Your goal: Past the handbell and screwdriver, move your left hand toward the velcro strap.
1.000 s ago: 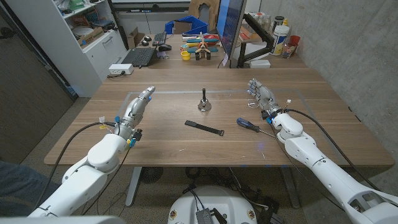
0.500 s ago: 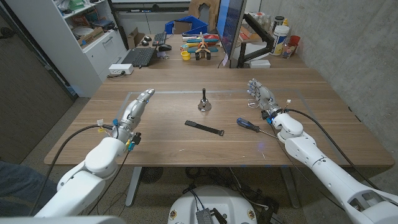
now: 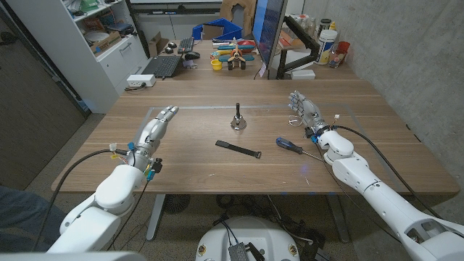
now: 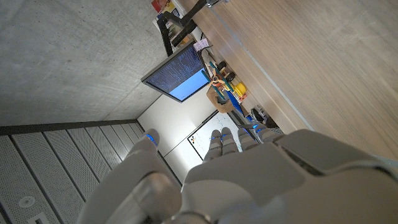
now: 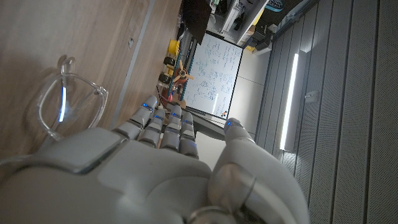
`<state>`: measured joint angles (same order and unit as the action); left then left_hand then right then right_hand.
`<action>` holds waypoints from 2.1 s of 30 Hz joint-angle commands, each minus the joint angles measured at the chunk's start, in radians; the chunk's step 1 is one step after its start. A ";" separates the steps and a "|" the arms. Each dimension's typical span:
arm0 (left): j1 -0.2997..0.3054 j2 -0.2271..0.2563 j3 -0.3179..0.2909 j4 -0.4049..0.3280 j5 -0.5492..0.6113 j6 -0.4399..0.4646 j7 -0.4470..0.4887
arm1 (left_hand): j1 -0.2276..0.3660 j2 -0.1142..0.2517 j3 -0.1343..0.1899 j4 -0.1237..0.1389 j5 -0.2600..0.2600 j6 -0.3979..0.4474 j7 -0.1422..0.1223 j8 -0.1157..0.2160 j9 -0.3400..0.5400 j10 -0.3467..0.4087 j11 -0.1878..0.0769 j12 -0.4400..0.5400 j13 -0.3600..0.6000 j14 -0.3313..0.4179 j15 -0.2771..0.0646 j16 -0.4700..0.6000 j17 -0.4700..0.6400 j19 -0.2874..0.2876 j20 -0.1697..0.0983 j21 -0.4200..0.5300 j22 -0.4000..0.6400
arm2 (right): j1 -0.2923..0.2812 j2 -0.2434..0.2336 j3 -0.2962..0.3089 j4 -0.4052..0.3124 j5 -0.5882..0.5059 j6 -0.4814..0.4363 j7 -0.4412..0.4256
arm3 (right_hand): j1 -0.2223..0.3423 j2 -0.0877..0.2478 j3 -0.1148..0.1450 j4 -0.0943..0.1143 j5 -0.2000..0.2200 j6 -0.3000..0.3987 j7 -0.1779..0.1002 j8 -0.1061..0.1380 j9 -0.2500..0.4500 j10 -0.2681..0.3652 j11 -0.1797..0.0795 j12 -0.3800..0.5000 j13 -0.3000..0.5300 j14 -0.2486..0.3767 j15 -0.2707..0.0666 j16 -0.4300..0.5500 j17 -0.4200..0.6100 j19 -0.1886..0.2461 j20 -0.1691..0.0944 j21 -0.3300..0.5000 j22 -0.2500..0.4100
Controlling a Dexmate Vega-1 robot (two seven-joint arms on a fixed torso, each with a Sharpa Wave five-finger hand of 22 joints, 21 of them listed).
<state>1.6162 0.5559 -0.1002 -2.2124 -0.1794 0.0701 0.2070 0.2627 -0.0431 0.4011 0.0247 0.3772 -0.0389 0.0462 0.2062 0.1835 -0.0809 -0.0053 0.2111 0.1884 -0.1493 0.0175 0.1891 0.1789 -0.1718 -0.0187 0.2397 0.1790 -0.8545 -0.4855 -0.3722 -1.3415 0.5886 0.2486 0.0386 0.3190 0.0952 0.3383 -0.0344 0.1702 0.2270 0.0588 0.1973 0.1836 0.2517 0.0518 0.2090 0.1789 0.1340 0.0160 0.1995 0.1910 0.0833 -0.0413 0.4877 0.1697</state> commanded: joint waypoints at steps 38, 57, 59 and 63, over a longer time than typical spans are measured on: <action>0.204 -0.201 -0.059 -0.286 0.283 0.248 -0.065 | 0.039 -0.001 0.001 -0.020 0.003 0.015 -0.010 0.004 0.006 0.018 0.003 0.005 0.004 0.023 0.005 0.005 0.004 -0.036 0.010 -0.011 0.002 | 0.056 0.018 -0.002 0.071 0.008 0.030 0.027 | -0.002 0.003 0.002 -0.009 0.006 0.006 -0.003 -0.003 0.005 0.008 -0.002 -0.001 0.002 0.010 0.002 -0.001 0.001 0.015 -0.001 -0.021 0.005; 0.209 -0.223 -0.024 -0.390 0.499 0.505 -0.078 | 0.063 0.002 0.005 -0.035 0.002 0.042 -0.021 0.012 0.007 0.028 0.002 0.006 0.004 0.035 0.005 0.007 0.004 -0.030 0.017 -0.014 0.003 | 0.045 0.014 -0.002 0.062 0.010 0.022 0.025 | -0.004 0.004 0.002 -0.011 0.006 0.006 -0.005 -0.003 0.005 0.008 -0.003 -0.001 0.002 0.011 0.002 -0.001 0.001 0.018 0.000 -0.027 0.005; 0.206 -0.225 -0.023 -0.393 0.513 0.519 -0.082 | 0.068 0.003 0.006 -0.038 0.002 0.046 -0.023 0.012 0.007 0.033 0.002 0.008 0.004 0.041 0.007 0.008 0.004 -0.027 0.019 -0.014 0.003 | 0.043 0.012 -0.001 0.060 0.010 0.021 0.023 | -0.004 0.004 0.002 -0.011 0.006 0.006 -0.005 -0.003 0.005 0.008 -0.003 -0.001 0.002 0.011 0.003 -0.001 0.001 0.018 0.000 -0.028 0.005; 0.197 -0.225 -0.023 -0.402 0.539 0.550 -0.094 | 0.073 0.004 0.007 -0.041 0.002 0.050 -0.027 0.013 0.007 0.037 0.006 0.009 0.004 0.043 0.009 0.008 0.004 -0.026 0.020 -0.015 0.003 | 0.040 0.010 0.001 0.059 0.010 0.020 0.018 | -0.004 0.004 0.002 -0.011 0.006 0.005 -0.005 -0.003 0.005 0.009 -0.002 -0.001 0.003 0.012 0.000 -0.001 0.001 0.019 0.000 -0.030 0.005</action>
<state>1.8273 0.3351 -0.1344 -2.5772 0.2648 0.5045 0.1373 0.3189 -0.0388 0.4053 -0.0100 0.3772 0.0040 0.0176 0.2157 0.1887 -0.0468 0.0002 0.2149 0.1883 -0.1139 0.0274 0.1891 0.1788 -0.1720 -0.0015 0.2254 0.1789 -0.8063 -0.4701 -0.3753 -1.2774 0.5982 0.2756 0.0657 0.3190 0.0952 0.3384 -0.0402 0.1702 0.2270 0.0589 0.1973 0.1836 0.2518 0.0518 0.2090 0.1788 0.1341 0.0159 0.1999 0.1910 0.0924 -0.0397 0.4644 0.1697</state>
